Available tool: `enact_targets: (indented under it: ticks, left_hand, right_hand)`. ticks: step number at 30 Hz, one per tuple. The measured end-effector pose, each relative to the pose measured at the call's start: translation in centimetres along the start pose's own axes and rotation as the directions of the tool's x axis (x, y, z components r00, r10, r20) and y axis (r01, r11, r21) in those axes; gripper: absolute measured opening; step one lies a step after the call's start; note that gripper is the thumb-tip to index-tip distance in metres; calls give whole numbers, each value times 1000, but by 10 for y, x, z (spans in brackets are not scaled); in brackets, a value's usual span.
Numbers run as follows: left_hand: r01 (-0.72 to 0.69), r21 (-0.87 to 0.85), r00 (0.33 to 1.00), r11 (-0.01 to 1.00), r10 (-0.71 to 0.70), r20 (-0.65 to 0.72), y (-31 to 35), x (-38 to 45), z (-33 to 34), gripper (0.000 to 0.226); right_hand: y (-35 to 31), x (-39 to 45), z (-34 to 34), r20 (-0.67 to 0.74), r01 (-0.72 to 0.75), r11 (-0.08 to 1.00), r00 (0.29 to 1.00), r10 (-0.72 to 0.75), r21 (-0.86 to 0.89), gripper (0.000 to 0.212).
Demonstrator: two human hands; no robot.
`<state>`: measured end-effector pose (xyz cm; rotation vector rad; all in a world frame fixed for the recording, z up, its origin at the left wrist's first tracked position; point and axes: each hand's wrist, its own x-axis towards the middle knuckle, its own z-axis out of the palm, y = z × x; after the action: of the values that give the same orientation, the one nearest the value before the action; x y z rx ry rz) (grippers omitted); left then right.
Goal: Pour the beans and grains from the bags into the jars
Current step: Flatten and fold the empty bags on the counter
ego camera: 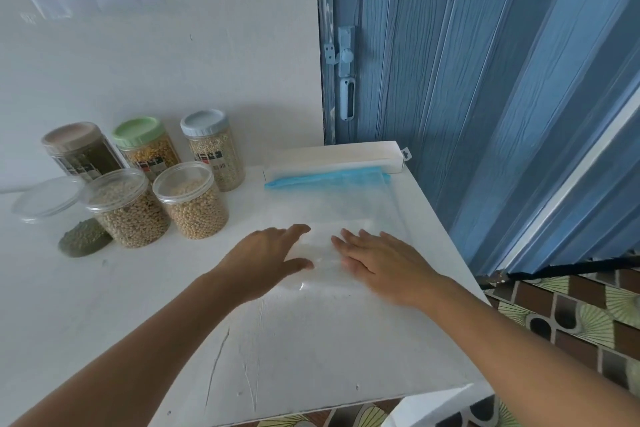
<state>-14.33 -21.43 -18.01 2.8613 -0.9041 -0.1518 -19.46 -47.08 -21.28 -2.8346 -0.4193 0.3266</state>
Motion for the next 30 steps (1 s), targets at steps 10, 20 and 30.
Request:
enact_targets:
  ticks: [10,20,30]
  left_hand:
    - [-93,170,996,981,91,20,9,-15,50,77]
    - [-76,109,995,991,67,78,5,-12,62,79]
    - [-138,204,972,969,172,-159,18,-30,52,85]
  right_hand:
    - [6,3,12,-49,34,998,998,-37,-53,56]
    - [10,5,20,-57,62,989,996,-70,-133,66]
    - [10,3,20,-34,49,990,998,-54,-135,68]
